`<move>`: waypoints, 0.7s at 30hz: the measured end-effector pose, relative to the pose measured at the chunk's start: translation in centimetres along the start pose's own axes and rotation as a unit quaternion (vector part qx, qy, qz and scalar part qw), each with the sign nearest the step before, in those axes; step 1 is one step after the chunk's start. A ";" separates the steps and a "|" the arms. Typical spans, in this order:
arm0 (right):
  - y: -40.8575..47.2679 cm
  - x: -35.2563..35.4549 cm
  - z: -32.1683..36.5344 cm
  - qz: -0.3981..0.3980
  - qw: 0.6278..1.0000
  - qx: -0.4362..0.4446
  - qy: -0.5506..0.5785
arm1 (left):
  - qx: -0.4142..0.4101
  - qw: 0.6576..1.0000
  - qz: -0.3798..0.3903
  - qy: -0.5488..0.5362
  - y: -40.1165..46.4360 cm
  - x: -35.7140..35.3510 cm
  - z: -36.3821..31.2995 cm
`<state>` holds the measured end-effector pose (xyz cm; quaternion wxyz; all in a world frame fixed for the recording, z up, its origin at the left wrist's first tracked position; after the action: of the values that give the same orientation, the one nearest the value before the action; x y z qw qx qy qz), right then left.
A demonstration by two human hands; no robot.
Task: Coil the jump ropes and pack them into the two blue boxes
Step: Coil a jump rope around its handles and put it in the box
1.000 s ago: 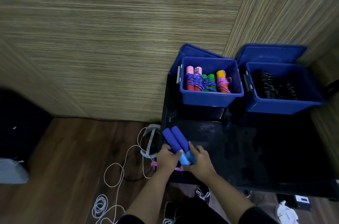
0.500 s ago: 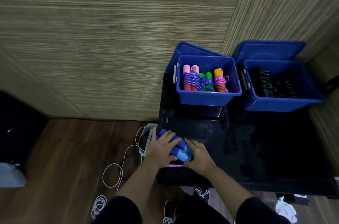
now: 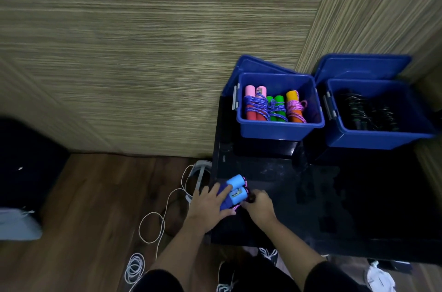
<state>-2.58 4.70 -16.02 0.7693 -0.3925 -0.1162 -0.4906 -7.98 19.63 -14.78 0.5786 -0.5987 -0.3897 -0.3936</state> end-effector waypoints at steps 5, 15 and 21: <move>-0.4 -0.5 0.7 -0.002 0.994 -0.007 0.109 | 0.013 0.998 -0.027 -0.054 -1.9 -0.6 0.0; -1.0 -2.7 5.5 0.106 0.936 -0.022 0.335 | 0.051 0.957 -0.137 -0.249 -5.4 1.6 2.6; -1.4 -2.6 9.1 0.078 0.941 0.002 0.330 | 0.046 0.936 -0.167 -0.305 -7.5 2.7 3.3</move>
<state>-3.13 12.64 -10.80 0.8011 -0.2146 0.1741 -0.5309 -13.75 23.21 -9.52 0.3846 -0.5888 -0.6599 -0.2644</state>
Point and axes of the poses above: each hand's wrist, its own y-axis towards the middle knuckle, its own x-axis out of the back of the hand, z = x × y, the point moved 5 cm from there along y, towards the middle knuckle
